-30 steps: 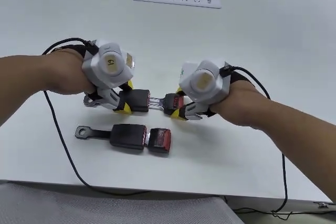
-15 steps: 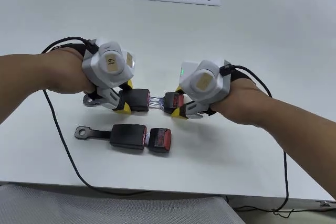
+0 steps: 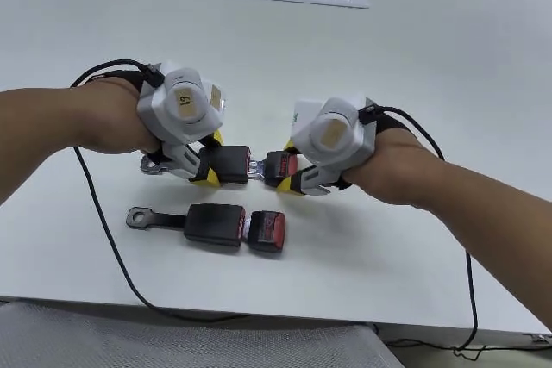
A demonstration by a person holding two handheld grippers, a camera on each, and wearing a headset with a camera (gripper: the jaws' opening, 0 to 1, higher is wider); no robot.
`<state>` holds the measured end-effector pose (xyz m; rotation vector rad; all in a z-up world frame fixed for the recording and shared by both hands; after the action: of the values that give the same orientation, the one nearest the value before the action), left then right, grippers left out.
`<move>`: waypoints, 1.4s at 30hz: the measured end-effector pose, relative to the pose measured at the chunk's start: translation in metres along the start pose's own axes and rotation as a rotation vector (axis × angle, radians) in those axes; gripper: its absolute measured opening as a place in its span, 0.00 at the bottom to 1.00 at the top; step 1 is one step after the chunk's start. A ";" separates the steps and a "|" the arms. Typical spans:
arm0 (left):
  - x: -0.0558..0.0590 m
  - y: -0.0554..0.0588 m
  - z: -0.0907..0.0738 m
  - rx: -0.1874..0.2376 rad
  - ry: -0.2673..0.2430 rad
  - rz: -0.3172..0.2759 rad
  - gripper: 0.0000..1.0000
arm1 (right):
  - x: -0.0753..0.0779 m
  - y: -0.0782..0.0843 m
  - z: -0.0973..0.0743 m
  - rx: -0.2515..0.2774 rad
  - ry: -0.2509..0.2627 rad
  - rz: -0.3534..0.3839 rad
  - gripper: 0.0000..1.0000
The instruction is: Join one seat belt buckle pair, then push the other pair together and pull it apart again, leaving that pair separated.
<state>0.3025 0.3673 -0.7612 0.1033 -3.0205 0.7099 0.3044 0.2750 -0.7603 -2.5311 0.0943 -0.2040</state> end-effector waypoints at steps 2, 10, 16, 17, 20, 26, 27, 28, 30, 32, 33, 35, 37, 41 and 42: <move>-0.001 0.000 0.001 -0.008 0.002 0.012 0.33 | 0.000 -0.001 0.000 -0.004 0.000 -0.005 0.30; -0.001 0.001 0.000 -0.008 0.002 0.012 0.33 | -0.001 -0.005 0.001 -0.020 -0.004 0.000 0.29; -0.002 0.002 0.001 0.010 0.001 0.009 0.32 | -0.001 -0.010 0.006 -0.012 -0.008 0.007 0.29; -0.001 0.001 0.001 0.011 0.001 0.009 0.32 | -0.001 -0.012 0.008 -0.012 -0.008 0.007 0.28; -0.001 0.001 0.001 0.014 0.000 0.006 0.32 | -0.001 -0.015 0.009 -0.023 -0.005 0.000 0.28; -0.001 0.002 0.001 0.008 0.001 0.008 0.32 | -0.001 -0.014 0.011 -0.026 -0.002 0.006 0.29; -0.001 0.002 0.001 0.009 0.001 0.008 0.32 | -0.001 -0.013 0.010 -0.021 -0.001 0.006 0.29; -0.001 0.002 0.001 0.010 0.000 0.008 0.32 | -0.001 -0.013 0.010 -0.020 -0.001 0.007 0.29; -0.001 0.002 0.001 0.014 -0.001 0.005 0.32 | -0.002 -0.013 0.010 -0.021 -0.001 0.007 0.29; -0.001 0.002 0.001 0.011 -0.001 0.004 0.32 | -0.003 -0.015 0.007 -0.021 -0.001 0.005 0.29; -0.001 0.002 0.001 0.009 -0.001 0.004 0.32 | -0.003 -0.015 0.007 -0.021 0.000 0.006 0.29; -0.001 0.001 0.001 0.005 -0.001 0.001 0.32 | -0.003 -0.014 0.008 -0.020 -0.001 0.006 0.29; -0.001 0.001 0.001 0.002 -0.001 -0.001 0.33 | -0.001 -0.012 0.012 -0.020 0.000 0.006 0.29; -0.001 0.001 0.001 0.001 0.000 0.003 0.33 | -0.003 -0.014 0.007 -0.023 0.003 0.000 0.29; -0.001 0.001 0.001 0.000 0.000 0.004 0.33 | -0.003 -0.012 0.007 -0.025 0.004 -0.001 0.29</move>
<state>0.3036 0.3682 -0.7624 0.0977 -3.0216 0.7100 0.3031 0.2895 -0.7593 -2.5557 0.0984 -0.2094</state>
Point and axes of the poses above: the centre of the closed fingertips' face, and the gripper's own axes: z roughly forward along the fingers, x roughly to its right, y roughly out of its underside, the point moved 2 cm from there along -z, roughly backward along the fingers, and after that the axes turned 3 degrees about y, right-handed, at the moved point
